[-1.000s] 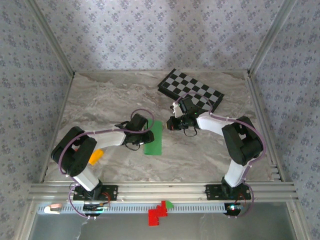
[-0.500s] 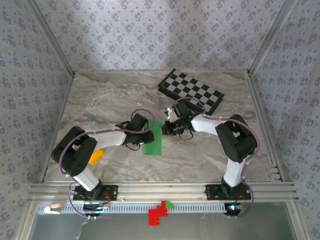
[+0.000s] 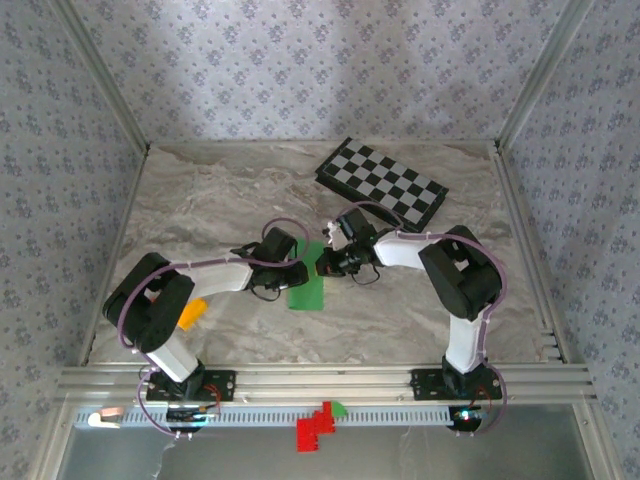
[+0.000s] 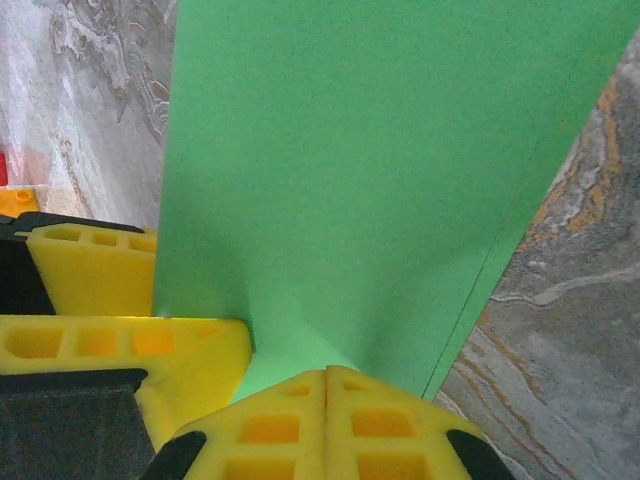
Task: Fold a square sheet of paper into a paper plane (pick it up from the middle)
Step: Hold the square sheet of paper at the center of the table.
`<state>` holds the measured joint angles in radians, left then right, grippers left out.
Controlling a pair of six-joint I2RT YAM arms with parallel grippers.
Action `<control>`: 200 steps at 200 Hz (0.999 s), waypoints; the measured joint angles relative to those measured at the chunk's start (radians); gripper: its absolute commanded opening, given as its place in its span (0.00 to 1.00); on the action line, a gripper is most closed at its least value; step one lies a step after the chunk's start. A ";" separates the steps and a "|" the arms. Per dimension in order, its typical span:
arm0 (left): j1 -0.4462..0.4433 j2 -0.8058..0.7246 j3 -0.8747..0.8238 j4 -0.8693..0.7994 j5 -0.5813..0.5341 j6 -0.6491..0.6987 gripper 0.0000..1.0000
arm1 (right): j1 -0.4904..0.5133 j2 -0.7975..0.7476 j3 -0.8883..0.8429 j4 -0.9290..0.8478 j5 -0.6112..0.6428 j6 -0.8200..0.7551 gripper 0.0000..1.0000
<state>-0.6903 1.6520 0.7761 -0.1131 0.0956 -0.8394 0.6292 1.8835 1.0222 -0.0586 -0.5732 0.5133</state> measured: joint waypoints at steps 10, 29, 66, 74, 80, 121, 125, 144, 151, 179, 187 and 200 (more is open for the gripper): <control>0.000 0.000 0.000 0.000 0.000 0.000 0.43 | 0.000 0.004 0.003 0.001 0.000 0.000 0.00; 0.000 0.000 0.000 0.000 0.000 0.000 0.43 | 0.000 0.014 0.008 0.001 0.000 0.000 0.00; 0.000 0.000 0.000 0.000 0.000 0.000 0.43 | -0.003 0.039 0.011 0.005 -0.007 0.000 0.00; 0.000 0.000 0.000 0.000 0.000 0.000 0.43 | -0.005 0.039 0.011 0.005 -0.008 0.000 0.00; 0.000 0.000 0.000 0.000 0.000 0.000 0.43 | -0.005 0.040 0.011 0.005 -0.007 0.000 0.00; -0.004 -0.003 0.000 0.000 -0.008 0.000 0.44 | -0.005 0.043 0.015 -0.003 -0.006 -0.001 0.00; -0.004 -0.004 0.000 -0.001 -0.007 0.000 0.44 | -0.005 0.043 0.015 -0.004 -0.006 -0.001 0.00; -0.005 -0.008 0.000 -0.003 -0.007 0.001 0.44 | -0.005 0.043 0.015 -0.004 -0.002 0.000 0.00; -0.006 -0.012 0.000 -0.003 -0.008 0.001 0.45 | -0.005 0.043 0.015 -0.004 -0.002 0.000 0.00; -0.008 -0.028 0.009 -0.015 -0.007 0.009 0.48 | -0.005 0.043 0.015 -0.004 0.000 0.000 0.00; -0.010 -0.029 0.011 -0.017 -0.007 0.011 0.50 | -0.006 0.043 0.015 -0.004 0.000 -0.001 0.00; -0.012 -0.032 0.015 -0.022 -0.007 0.016 0.53 | -0.006 0.043 0.015 -0.004 0.000 -0.001 0.00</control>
<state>-0.7025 1.6203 0.7910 -0.1352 0.0883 -0.8238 0.6231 1.9270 1.0370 -0.0628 -0.5732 0.5125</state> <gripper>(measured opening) 0.502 0.052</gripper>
